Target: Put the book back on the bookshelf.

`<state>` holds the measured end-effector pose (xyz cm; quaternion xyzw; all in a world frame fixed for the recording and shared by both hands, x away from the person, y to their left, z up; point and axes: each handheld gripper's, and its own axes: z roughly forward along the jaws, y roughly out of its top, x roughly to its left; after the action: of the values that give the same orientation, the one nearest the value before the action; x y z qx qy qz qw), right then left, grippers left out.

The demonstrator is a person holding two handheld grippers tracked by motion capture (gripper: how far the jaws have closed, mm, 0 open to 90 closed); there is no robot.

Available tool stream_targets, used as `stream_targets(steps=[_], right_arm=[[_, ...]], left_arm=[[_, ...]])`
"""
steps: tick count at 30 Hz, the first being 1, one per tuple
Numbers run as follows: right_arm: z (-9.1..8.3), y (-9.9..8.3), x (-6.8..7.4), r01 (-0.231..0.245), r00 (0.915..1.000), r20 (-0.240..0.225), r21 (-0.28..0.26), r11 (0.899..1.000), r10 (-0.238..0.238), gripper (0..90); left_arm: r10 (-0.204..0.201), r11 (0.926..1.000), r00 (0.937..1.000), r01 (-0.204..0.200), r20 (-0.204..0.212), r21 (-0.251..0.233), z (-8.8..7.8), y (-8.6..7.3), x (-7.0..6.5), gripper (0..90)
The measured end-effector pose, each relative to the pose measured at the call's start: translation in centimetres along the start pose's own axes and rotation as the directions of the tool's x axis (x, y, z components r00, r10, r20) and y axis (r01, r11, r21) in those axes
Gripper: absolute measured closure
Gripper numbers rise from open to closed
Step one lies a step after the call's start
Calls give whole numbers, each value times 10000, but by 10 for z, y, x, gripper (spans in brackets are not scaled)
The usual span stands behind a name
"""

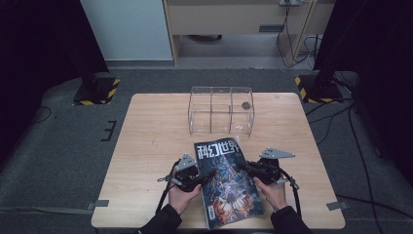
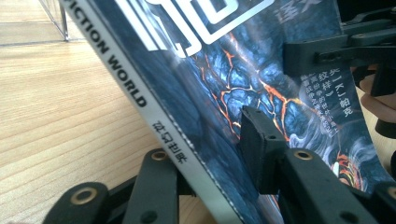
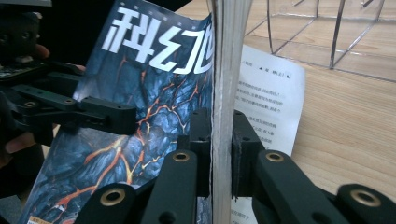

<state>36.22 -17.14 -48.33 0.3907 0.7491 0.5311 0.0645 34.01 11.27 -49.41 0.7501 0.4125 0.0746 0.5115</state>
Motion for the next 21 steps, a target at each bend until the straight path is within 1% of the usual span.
stream_targets(steps=[8, 13, 15, 18, 20, 21], right_arm=[[2, 2, -2, 17, 9998, 213, 180, 9998, -21, 782], [3, 3, -4, -155, 9998, 135, 67, 9999, 154, 749], [3, 4, -4, -155, 9998, 153, -9, 9999, 155, 731], [4, 5, -4, -178, 9998, 59, -124, 9998, 179, 717], [5, 6, -4, -220, 9997, 38, -215, 9995, 221, 699], [5, 7, -5, -261, 9997, -10, -232, 9994, 261, 672]], left_arm=[[105, 9999, 9998, -105, -139, -49, -2, 4, -5, 708], [133, 9997, 9997, -137, -181, -220, -7, 11, -7, 739], [186, 9993, 9995, -194, -243, -310, -11, 14, -8, 753], [237, 9988, 9993, -249, -285, -433, -15, 19, -10, 767], [258, 9985, 9992, -272, -305, -470, -18, 22, -10, 780], [268, 9984, 9992, -282, -294, -487, -19, 23, -10, 792]])
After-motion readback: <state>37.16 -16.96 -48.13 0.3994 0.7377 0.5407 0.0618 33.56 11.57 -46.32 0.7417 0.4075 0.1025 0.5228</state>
